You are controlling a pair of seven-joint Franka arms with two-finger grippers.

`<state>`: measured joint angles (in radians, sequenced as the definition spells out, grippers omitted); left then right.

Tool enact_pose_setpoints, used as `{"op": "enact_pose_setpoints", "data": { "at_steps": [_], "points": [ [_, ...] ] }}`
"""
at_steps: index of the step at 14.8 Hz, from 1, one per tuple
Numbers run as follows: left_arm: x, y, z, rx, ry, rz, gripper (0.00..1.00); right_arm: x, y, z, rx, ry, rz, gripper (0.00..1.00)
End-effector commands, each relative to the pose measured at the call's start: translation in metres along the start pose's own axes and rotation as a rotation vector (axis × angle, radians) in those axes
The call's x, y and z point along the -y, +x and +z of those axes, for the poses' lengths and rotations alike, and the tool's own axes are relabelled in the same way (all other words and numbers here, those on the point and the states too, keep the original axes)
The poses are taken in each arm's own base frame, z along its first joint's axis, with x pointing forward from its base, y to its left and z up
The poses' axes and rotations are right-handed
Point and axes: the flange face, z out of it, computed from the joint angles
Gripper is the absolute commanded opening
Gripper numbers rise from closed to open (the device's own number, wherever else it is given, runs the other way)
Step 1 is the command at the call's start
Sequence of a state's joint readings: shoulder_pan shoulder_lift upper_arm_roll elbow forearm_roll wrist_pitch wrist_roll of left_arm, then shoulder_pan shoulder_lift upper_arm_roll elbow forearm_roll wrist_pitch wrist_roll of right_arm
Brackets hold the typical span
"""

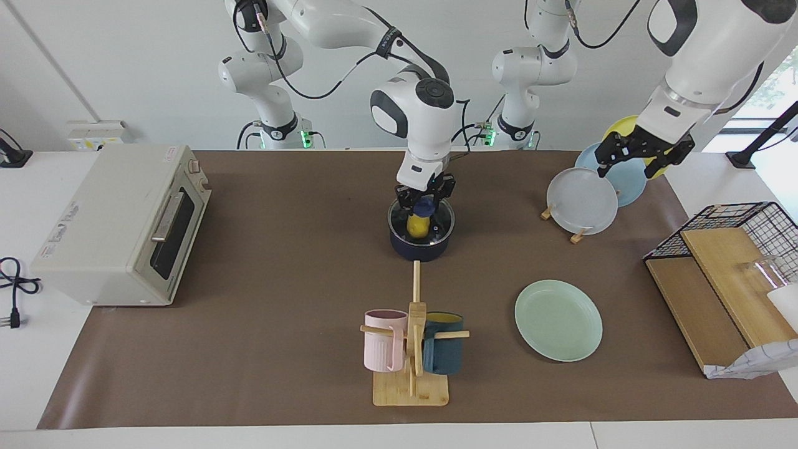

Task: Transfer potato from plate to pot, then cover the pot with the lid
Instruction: 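Carry the glass lid over the saucepan and lower it with the right gripper, then release the lid and withdraw the right gripper toward the toaster oven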

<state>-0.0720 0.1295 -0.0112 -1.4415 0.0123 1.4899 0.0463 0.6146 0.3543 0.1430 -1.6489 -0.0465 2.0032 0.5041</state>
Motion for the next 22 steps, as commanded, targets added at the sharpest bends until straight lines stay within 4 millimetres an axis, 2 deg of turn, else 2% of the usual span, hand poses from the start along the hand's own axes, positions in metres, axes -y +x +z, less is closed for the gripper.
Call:
{"op": "enact_pose_setpoints", "data": {
  "at_steps": [1,2,4,6,8,9,10,12,15,18,20,21,22],
  "points": [
    [-0.003,0.038,0.022,-0.002,-0.014,0.010,1.00,-0.003,-0.005,0.006,-0.014,-0.013,0.021,0.54],
    [-0.005,0.051,0.031,-0.004,-0.017,0.014,1.00,-0.003,-0.005,0.006,-0.014,-0.013,0.019,1.00],
    [-0.008,0.074,0.045,-0.012,-0.023,0.023,1.00,-0.006,-0.002,0.004,-0.018,-0.011,0.021,1.00],
    [-0.008,0.086,0.048,-0.032,-0.026,0.025,1.00,-0.011,0.001,-0.003,-0.027,-0.008,0.024,1.00],
    [-0.008,0.083,0.044,-0.031,-0.025,0.023,1.00,-0.026,0.010,-0.017,-0.048,0.000,0.044,1.00],
    [-0.006,0.078,0.034,-0.044,-0.021,0.020,1.00,-0.034,0.014,-0.030,-0.061,0.004,0.043,1.00],
    [-0.005,0.066,0.008,-0.094,-0.016,0.019,1.00,-0.049,0.020,-0.042,-0.064,0.001,0.049,1.00],
    [-0.002,0.043,-0.016,-0.107,-0.010,0.012,1.00,-0.081,0.034,-0.076,-0.059,-0.001,0.066,1.00],
    [-0.002,0.007,-0.029,-0.094,-0.002,0.008,1.00,-0.146,0.045,-0.124,-0.006,-0.017,0.086,1.00],
    [-0.002,-0.030,-0.035,-0.087,0.003,0.008,1.00,-0.211,0.028,-0.180,0.039,-0.049,0.152,1.00],
    [-0.002,-0.042,-0.035,-0.078,0.004,0.007,1.00,-0.257,0.009,-0.212,0.054,-0.054,0.212,1.00],
    [-0.002,-0.045,-0.034,-0.075,0.005,0.007,1.00,-0.284,0.000,-0.222,0.070,-0.056,0.199,1.00],
    [-0.003,-0.046,-0.035,-0.076,0.005,0.005,1.00,-0.303,-0.006,-0.227,0.081,-0.060,0.172,1.00]
  ]
}}
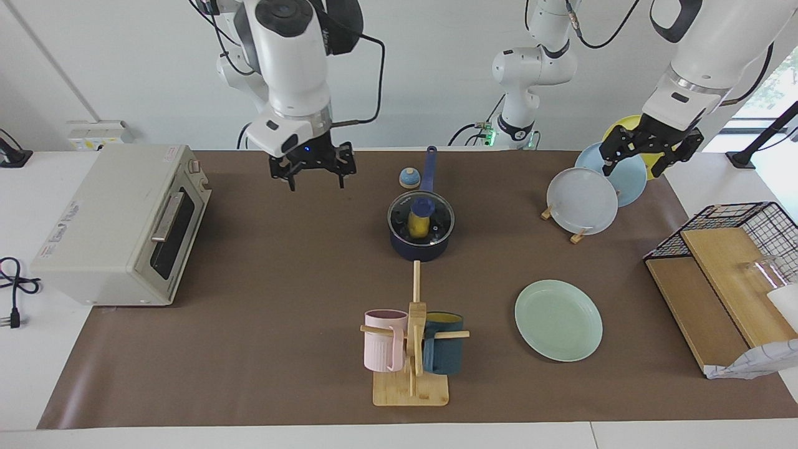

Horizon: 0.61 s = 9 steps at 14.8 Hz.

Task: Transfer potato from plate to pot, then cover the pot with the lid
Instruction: 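Release the lid and withdraw the right gripper toward the toaster oven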

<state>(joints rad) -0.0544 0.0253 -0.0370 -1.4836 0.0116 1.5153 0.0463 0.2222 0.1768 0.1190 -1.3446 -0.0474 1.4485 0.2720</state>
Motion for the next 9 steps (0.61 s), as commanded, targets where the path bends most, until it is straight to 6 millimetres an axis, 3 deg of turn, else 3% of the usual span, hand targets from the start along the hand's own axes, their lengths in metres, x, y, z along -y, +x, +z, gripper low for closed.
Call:
{"op": "enact_pose_setpoints", "data": {
  "at_steps": [1,4,9],
  "points": [
    [0.003,-0.015,0.003,0.010,0.001,-0.003,1.00,-0.059,-0.010,-0.018,0.011,-0.011,-0.025,1.00],
    [0.006,-0.017,0.001,0.007,0.001,-0.013,1.00,-0.097,-0.013,-0.008,0.035,-0.012,0.016,1.00],
    [0.009,-0.021,-0.007,-0.010,0.006,-0.020,1.00,-0.133,-0.024,0.008,0.023,-0.016,-0.021,1.00]
  ]
}}
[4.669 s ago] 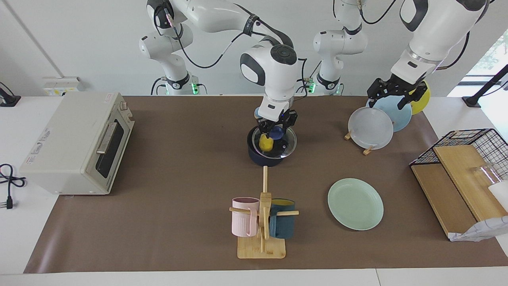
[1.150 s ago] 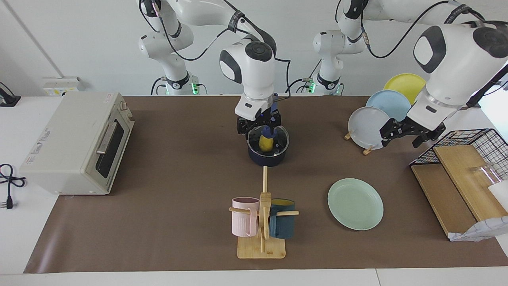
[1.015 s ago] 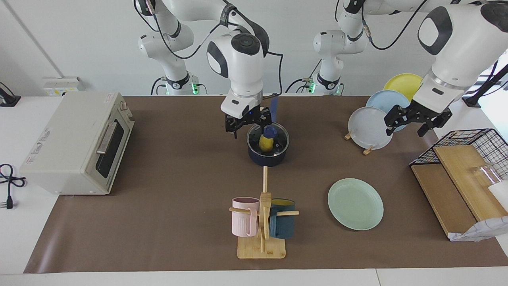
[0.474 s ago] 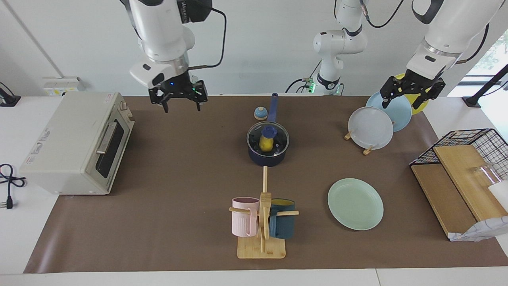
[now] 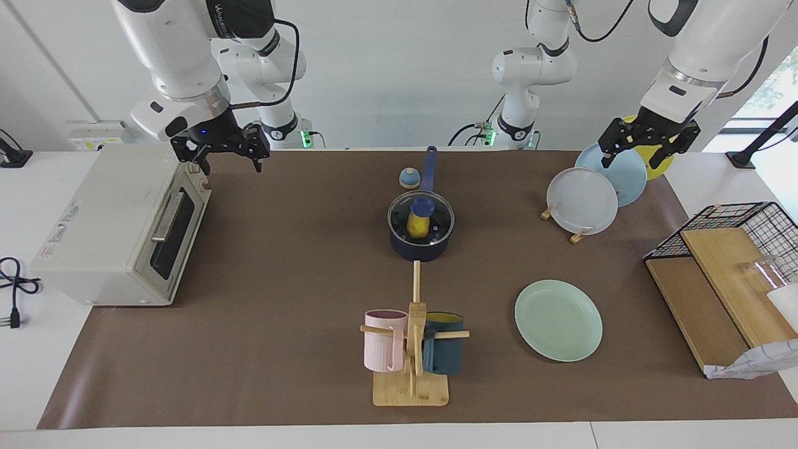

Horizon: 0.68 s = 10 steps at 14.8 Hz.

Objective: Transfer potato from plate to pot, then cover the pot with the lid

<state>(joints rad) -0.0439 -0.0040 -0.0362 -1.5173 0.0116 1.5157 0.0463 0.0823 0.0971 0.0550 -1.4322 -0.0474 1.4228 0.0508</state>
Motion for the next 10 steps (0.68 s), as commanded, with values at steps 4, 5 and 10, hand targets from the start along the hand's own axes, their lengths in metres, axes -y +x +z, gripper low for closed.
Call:
{"op": "enact_pose_setpoints", "data": {
  "at_steps": [4,5,10],
  "points": [
    [0.001,-0.018,-0.015,-0.025,0.006,-0.007,1.00,-0.037,-0.032,0.020,-0.031,0.003,-0.037,1.00],
    [0.001,-0.021,-0.015,-0.016,0.006,-0.009,1.00,-0.038,-0.040,0.025,-0.046,0.002,-0.047,1.00],
    [-0.002,-0.042,0.003,0.061,0.004,-0.004,1.00,-0.046,-0.032,0.034,-0.035,0.003,-0.036,1.00]
  ]
}}
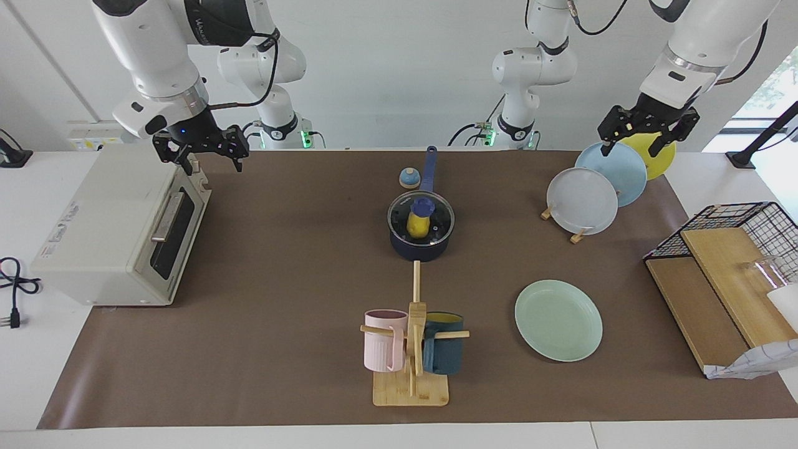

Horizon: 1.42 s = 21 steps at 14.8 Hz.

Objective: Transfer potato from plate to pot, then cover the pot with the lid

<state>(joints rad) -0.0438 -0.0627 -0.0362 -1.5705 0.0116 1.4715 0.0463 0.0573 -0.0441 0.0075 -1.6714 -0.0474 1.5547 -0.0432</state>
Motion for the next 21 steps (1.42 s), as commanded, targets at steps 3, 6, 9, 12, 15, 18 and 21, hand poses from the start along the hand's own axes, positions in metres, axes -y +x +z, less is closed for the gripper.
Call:
{"op": "enact_pose_setpoints", "data": {
  "at_steps": [3,6,9,12,15,18,21],
  "points": [
    [0.000,-0.018,0.006,0.016,0.004,-0.007,1.00,-0.018,-0.001,0.006,-0.007,0.003,0.006,1.00],
    [0.000,-0.016,0.005,0.010,0.004,-0.002,1.00,-0.019,-0.001,0.008,-0.002,0.005,0.007,1.00],
    [0.000,-0.013,0.004,-0.008,0.005,-0.001,1.00,-0.018,0.000,0.006,-0.013,0.004,0.007,1.00],
    [0.000,-0.011,0.003,-0.025,0.006,0.001,1.00,-0.029,-0.001,0.006,-0.013,0.032,0.032,1.00],
    [0.000,-0.012,0.003,-0.024,0.006,-0.001,1.00,-0.031,-0.002,-0.001,-0.030,0.093,0.048,1.00],
    [0.000,-0.010,0.002,-0.034,0.006,-0.001,1.00,-0.040,-0.005,0.002,-0.025,0.085,0.060,1.00],
    [0.002,-0.009,0.003,-0.039,0.006,-0.005,1.00,-0.036,-0.004,0.001,-0.025,0.065,0.043,1.00]
  ]
}}
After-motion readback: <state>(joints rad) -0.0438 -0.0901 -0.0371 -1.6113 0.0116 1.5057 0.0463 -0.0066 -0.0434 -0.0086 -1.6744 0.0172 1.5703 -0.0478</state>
